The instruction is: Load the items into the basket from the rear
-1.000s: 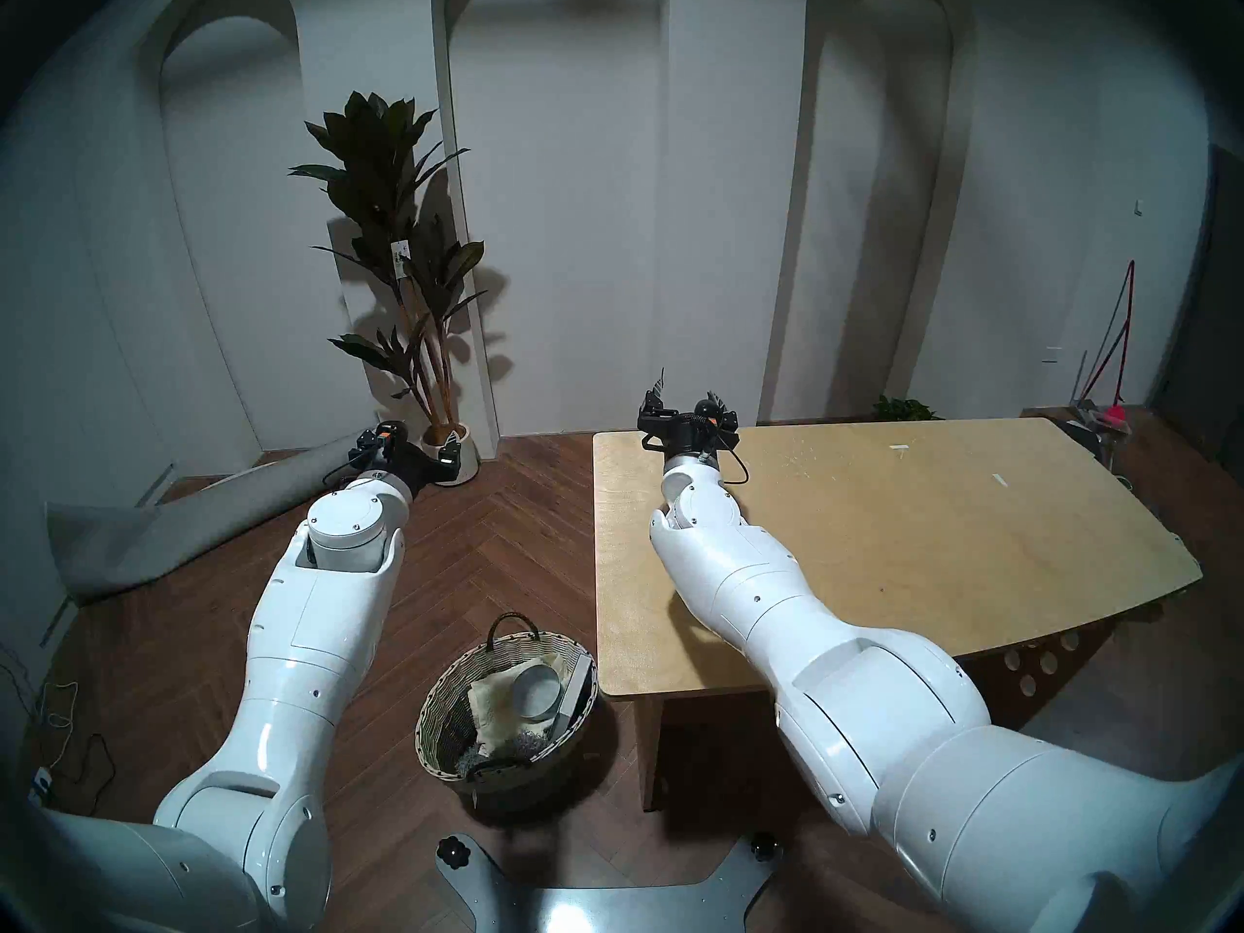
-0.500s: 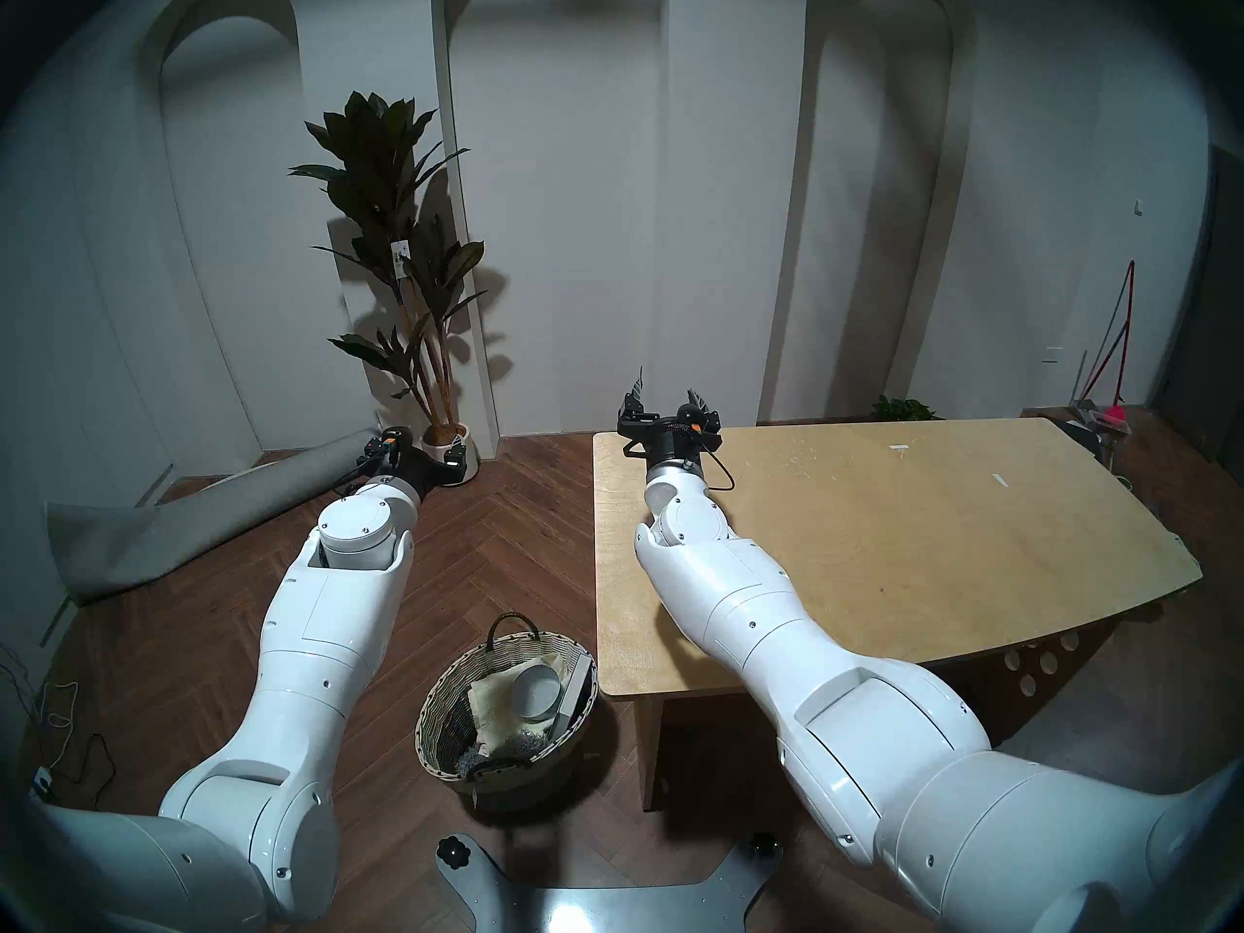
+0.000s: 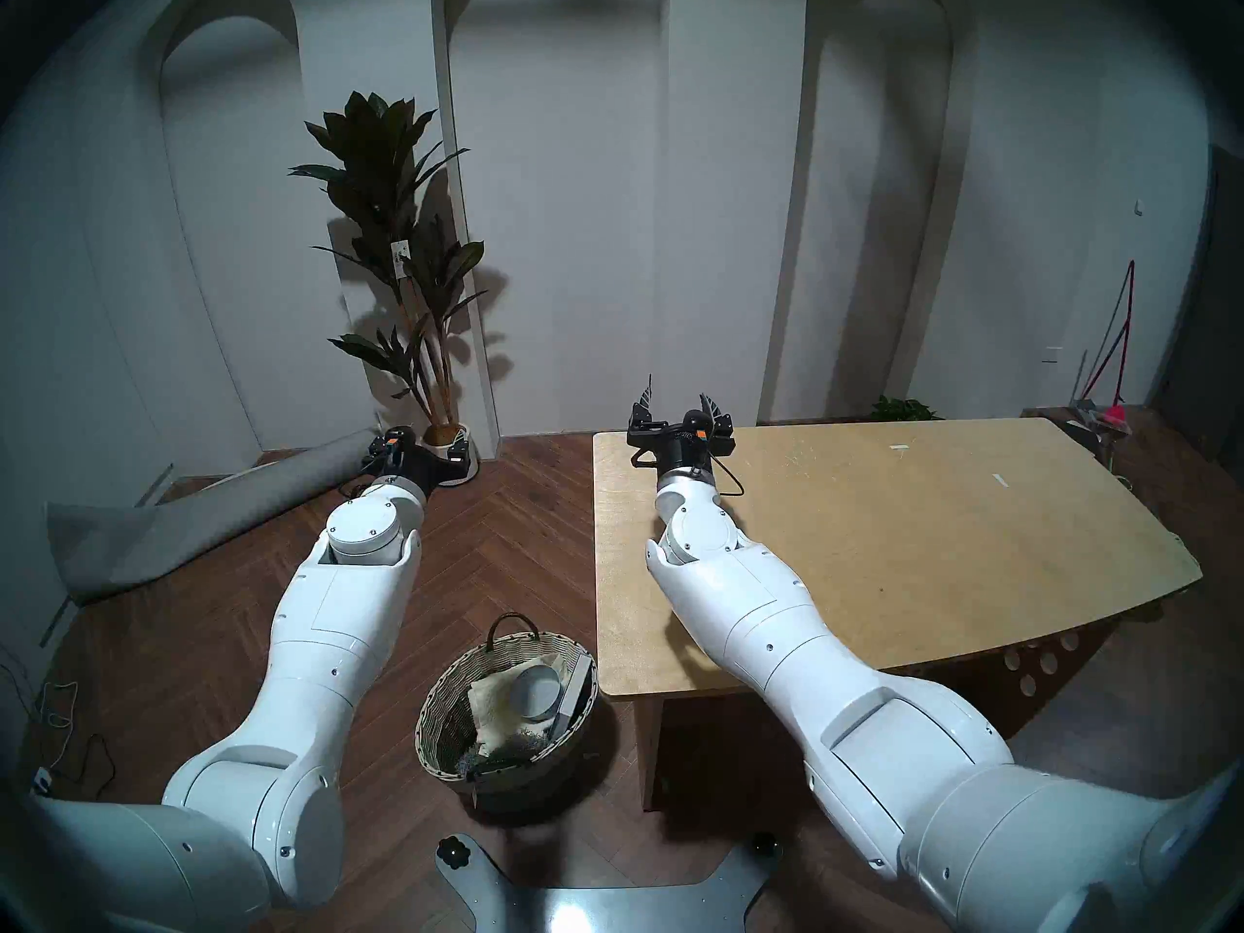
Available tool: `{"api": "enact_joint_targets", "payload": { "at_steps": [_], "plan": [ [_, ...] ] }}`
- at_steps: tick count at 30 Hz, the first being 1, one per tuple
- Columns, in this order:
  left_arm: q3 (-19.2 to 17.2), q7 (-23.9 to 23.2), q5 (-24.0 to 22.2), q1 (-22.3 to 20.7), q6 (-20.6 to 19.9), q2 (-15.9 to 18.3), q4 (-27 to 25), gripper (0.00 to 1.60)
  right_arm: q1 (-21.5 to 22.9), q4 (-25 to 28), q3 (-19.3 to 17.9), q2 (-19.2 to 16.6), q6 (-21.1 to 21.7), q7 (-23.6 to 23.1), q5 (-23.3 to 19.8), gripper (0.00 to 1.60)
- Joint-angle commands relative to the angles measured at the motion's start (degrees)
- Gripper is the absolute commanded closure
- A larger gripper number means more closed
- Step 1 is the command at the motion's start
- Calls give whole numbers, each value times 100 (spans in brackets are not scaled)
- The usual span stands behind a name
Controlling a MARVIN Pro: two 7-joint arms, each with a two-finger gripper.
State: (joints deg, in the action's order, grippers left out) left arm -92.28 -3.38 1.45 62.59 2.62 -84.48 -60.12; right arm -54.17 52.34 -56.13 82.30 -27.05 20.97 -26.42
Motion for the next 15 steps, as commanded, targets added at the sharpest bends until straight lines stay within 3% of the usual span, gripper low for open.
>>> {"api": "enact_joint_targets", "payload": {
  "at_steps": [1,10,14,15],
  "plan": [
    [28,-14,6,-335,400,5,89,0,35,399,77,-127,541,347,237,0],
    [74,-16,-9,-482,899,2,464,0,5,743,257,-233,1573,894,437,0],
    [117,-14,-3,-597,1326,13,800,0,-34,1091,406,-402,2222,921,472,0],
    [117,-14,-3,-597,1326,13,800,0,-34,1091,406,-402,2222,921,472,0]
  ]
}}
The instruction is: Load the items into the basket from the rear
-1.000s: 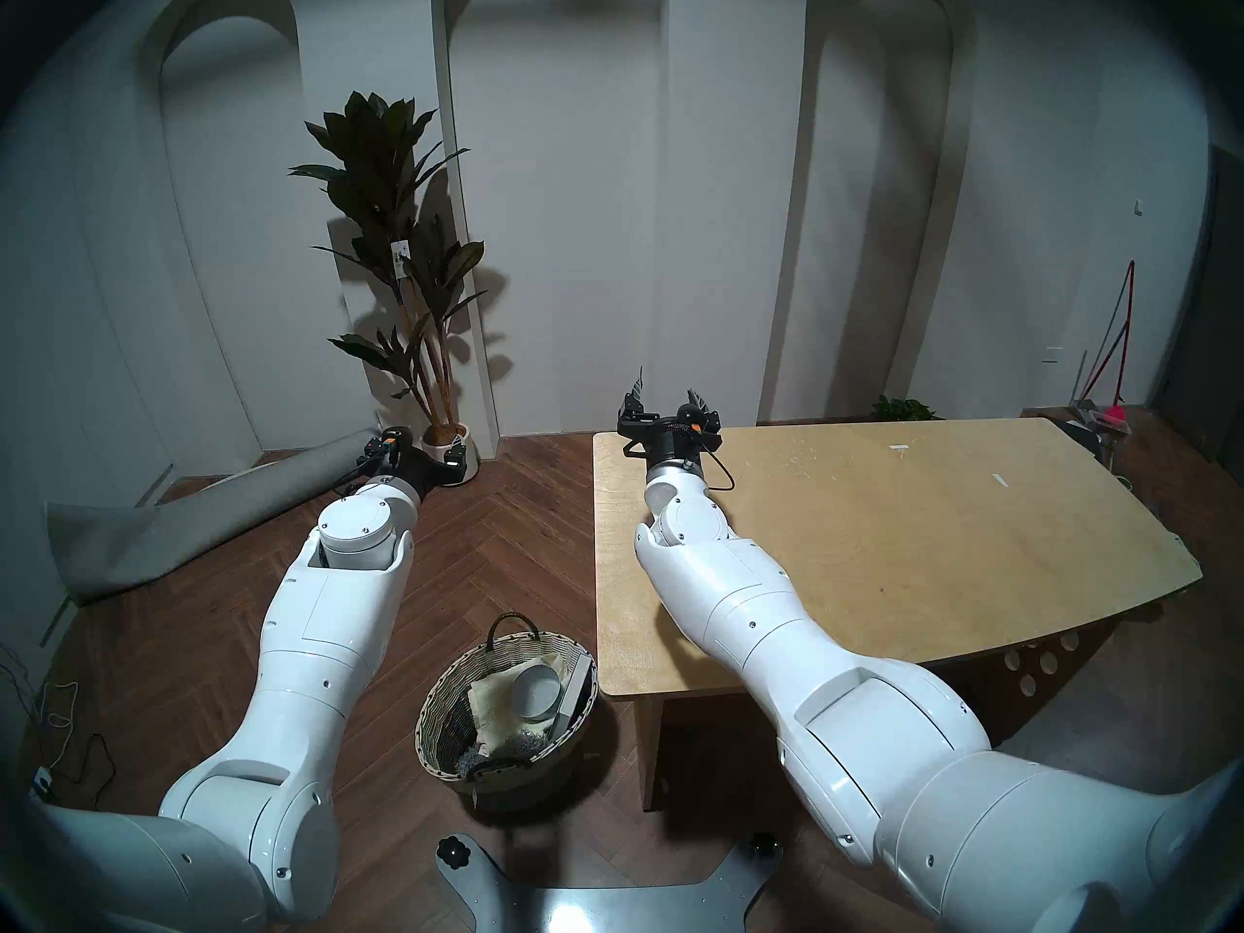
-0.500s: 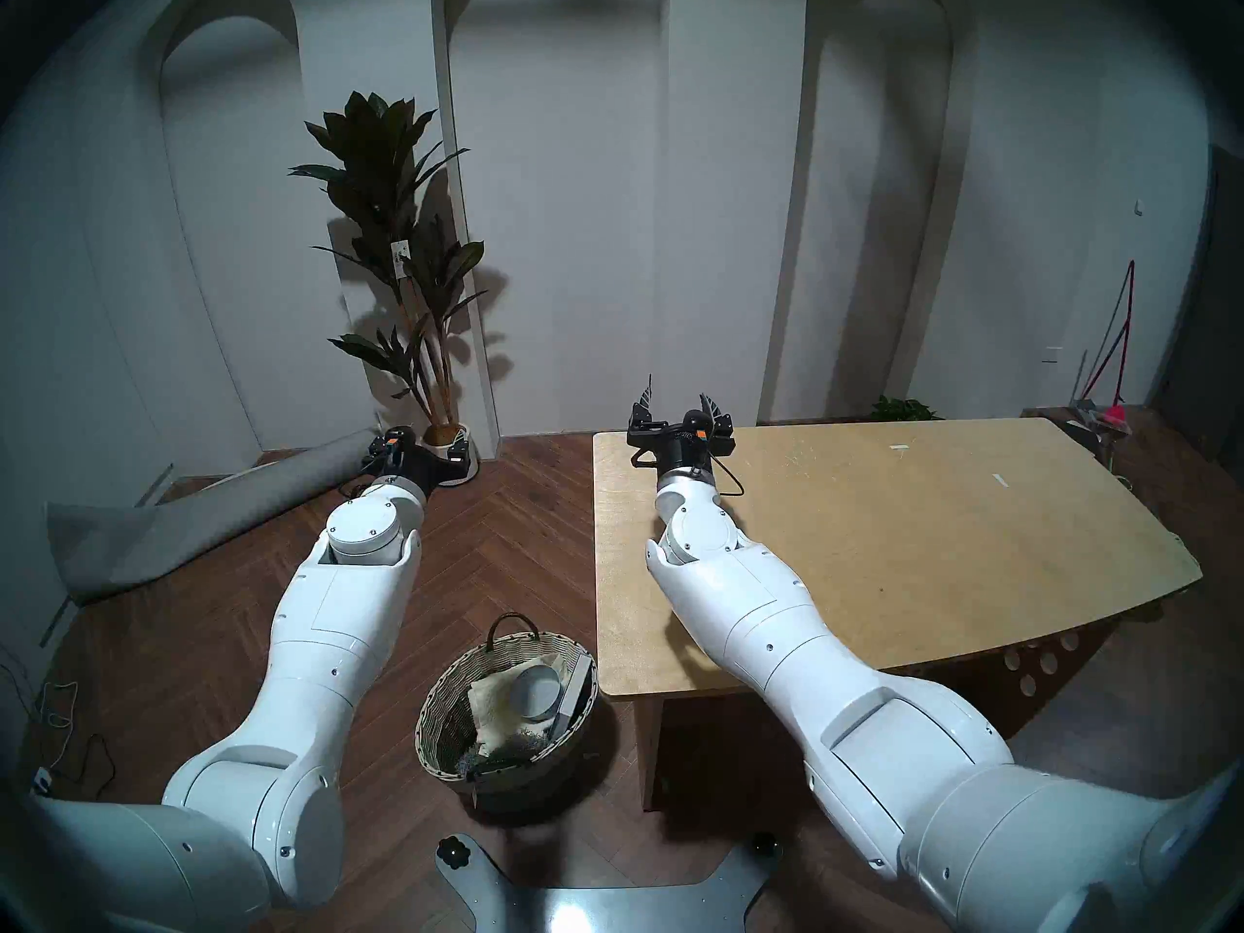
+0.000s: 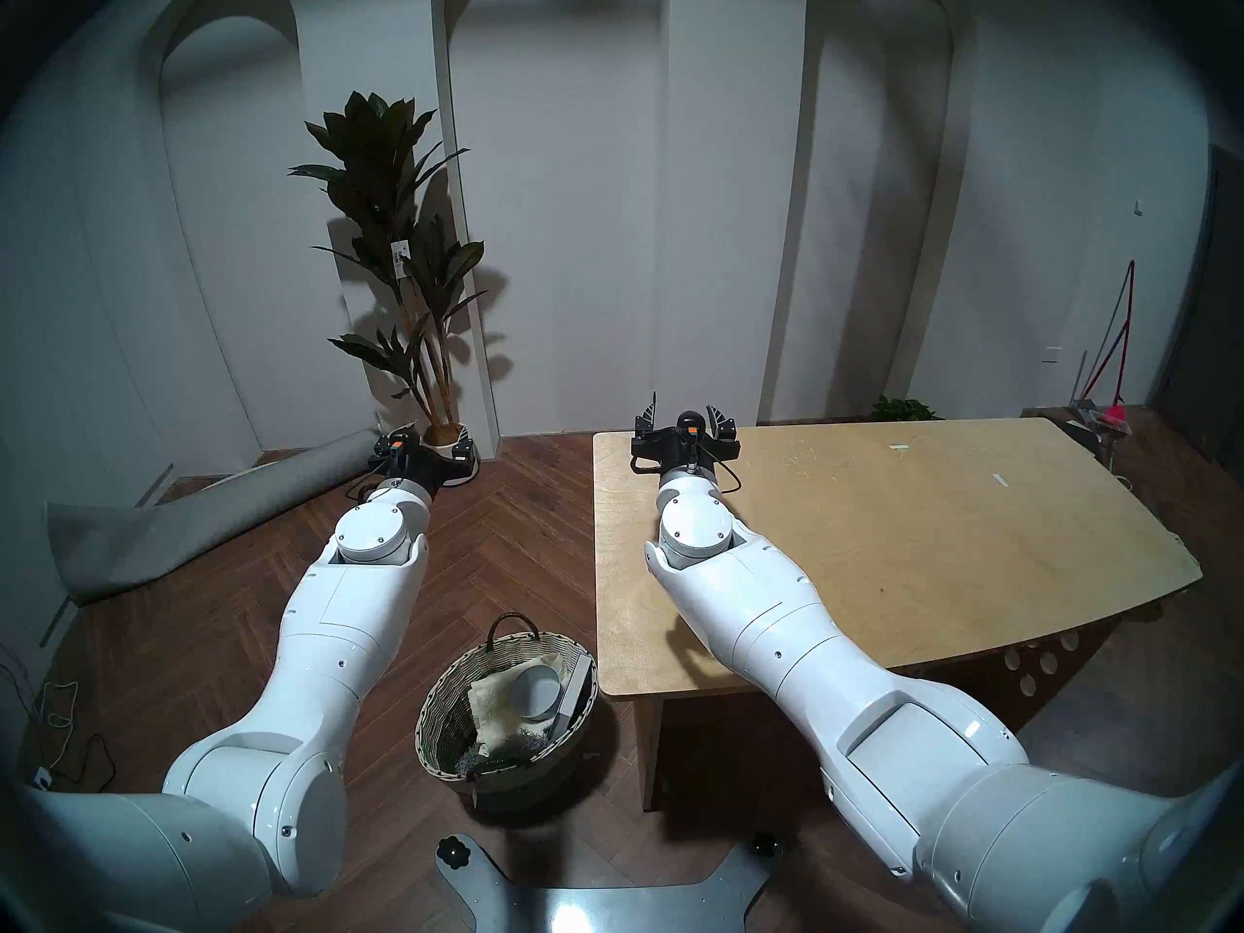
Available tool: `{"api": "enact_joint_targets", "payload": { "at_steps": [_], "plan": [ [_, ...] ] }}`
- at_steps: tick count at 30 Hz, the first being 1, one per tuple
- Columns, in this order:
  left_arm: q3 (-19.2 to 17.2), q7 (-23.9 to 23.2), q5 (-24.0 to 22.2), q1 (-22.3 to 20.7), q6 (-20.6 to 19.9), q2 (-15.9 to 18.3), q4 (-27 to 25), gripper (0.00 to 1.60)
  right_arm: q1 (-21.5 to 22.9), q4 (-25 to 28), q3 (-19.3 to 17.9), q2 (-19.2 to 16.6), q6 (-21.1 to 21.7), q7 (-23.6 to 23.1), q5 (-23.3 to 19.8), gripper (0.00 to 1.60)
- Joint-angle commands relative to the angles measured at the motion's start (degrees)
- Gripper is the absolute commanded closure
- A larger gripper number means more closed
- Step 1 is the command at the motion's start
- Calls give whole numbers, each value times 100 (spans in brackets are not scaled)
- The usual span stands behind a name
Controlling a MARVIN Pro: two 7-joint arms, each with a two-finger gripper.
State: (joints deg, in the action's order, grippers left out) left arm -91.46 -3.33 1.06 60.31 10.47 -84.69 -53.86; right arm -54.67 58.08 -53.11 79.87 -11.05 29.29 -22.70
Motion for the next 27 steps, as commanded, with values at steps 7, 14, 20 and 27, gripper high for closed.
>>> {"api": "enact_joint_targets", "payload": {
  "at_steps": [7,14,20,27],
  "plan": [
    [91,-26,63,-561,1178,37,680,0,-31,811,77,-406,1310,-171,-149,0],
    [136,-28,98,-750,1622,57,1110,0,-131,952,-217,-613,1239,-708,-660,0],
    [186,-197,83,-972,1650,101,1454,0,-242,1108,-346,-776,1032,-1110,-906,0],
    [238,-314,94,-1140,1773,108,1740,0,-296,1007,-395,-783,841,-1381,-1043,0]
  ]
}}
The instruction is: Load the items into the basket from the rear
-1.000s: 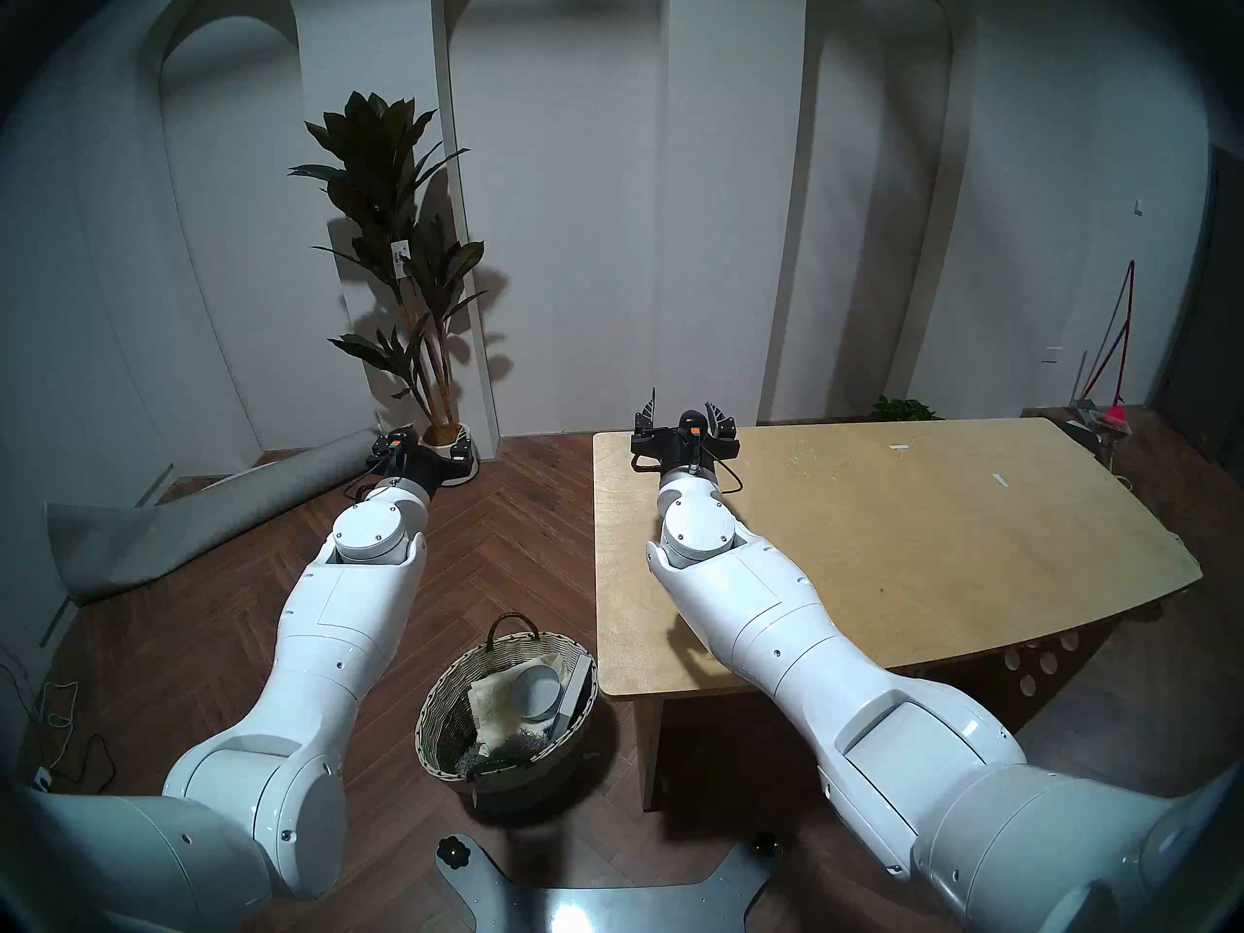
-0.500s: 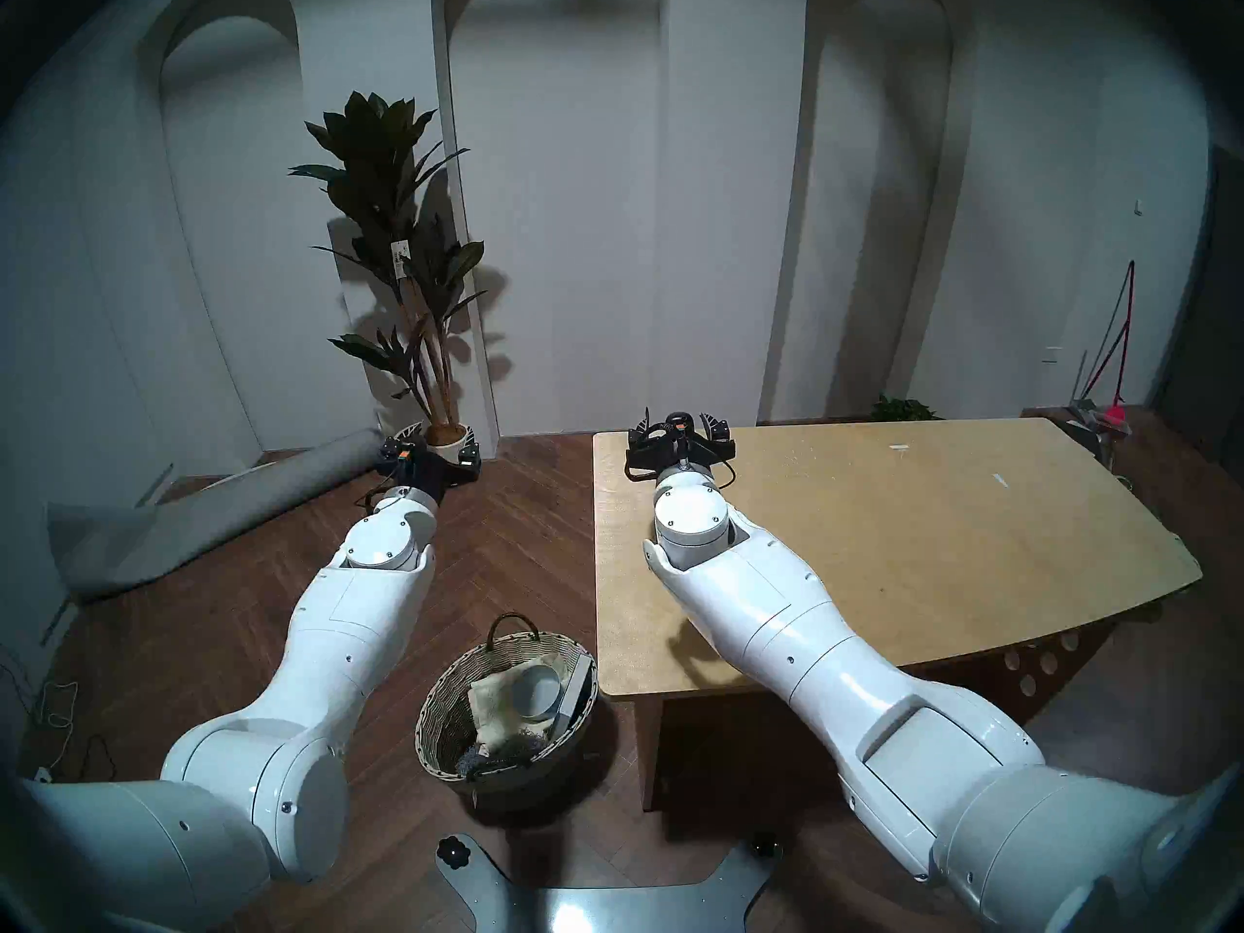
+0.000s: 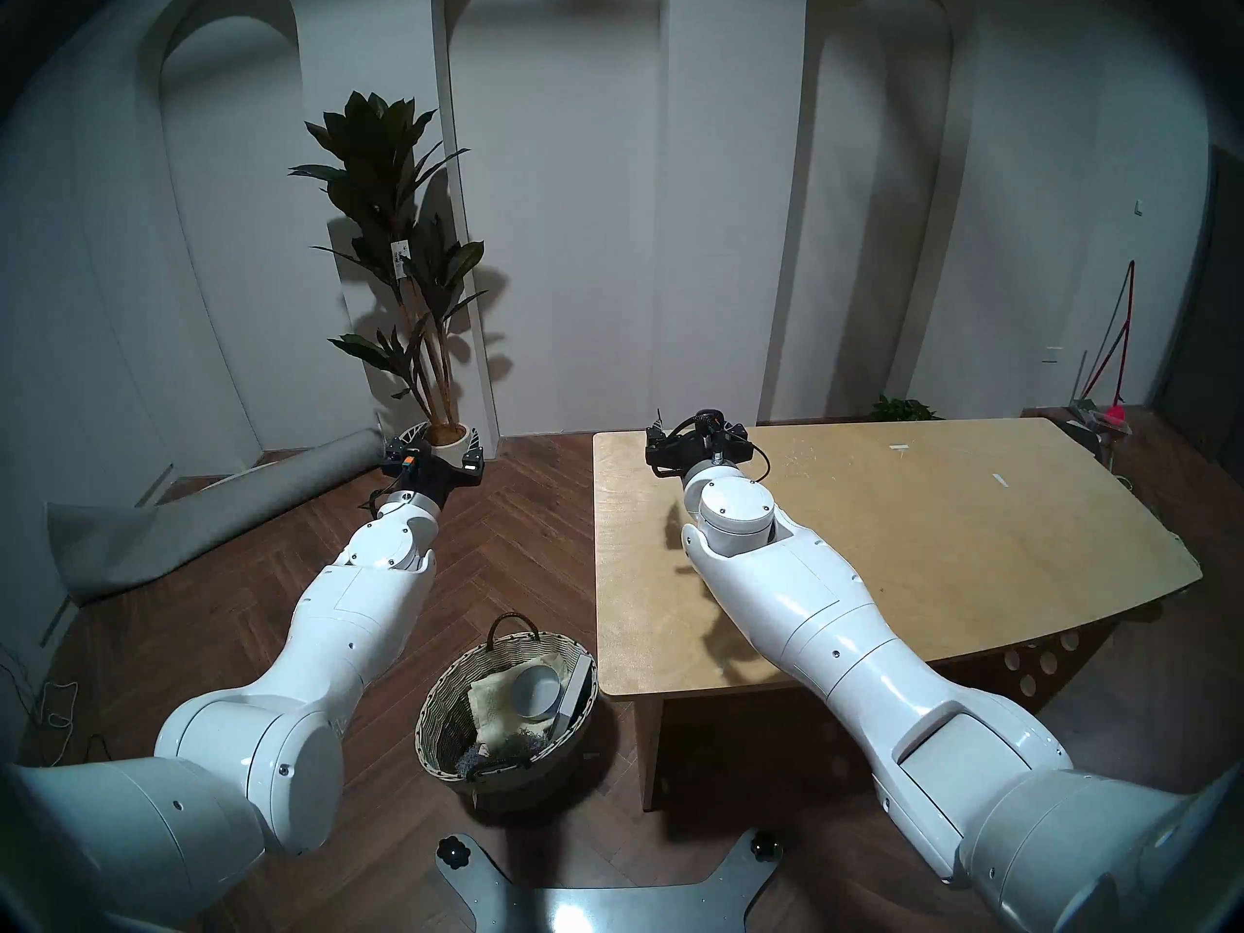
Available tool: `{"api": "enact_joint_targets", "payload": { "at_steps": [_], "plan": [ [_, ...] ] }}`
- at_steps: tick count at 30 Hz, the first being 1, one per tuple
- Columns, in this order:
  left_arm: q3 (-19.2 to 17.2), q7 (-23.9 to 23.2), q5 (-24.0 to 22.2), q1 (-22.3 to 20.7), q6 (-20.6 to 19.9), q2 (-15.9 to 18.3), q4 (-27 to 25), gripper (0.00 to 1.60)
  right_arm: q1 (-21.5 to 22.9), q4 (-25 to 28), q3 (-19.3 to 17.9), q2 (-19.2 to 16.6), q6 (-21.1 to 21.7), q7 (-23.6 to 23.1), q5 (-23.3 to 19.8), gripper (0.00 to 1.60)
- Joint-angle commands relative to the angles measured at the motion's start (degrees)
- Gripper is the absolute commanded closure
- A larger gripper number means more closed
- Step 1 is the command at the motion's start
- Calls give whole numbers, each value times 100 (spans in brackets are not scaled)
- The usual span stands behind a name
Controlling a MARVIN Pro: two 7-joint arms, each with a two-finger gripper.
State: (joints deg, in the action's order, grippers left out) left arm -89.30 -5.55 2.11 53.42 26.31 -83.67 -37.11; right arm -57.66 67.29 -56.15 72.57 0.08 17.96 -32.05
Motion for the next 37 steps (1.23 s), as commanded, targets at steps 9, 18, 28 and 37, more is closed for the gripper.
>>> {"api": "enact_joint_targets", "payload": {
  "at_steps": [9,18,28,37],
  "plan": [
    [81,76,72,-546,388,-42,358,0,-2,-69,-125,-14,-632,-313,-109,0],
    [111,167,120,-635,525,-49,536,0,6,-140,-106,1,-826,-312,-28,0],
    [126,214,146,-705,644,-54,679,0,8,-188,-124,30,-909,-329,22,0],
    [126,227,159,-746,708,-58,762,0,5,-204,-140,45,-931,-341,45,0]
  ]
}}
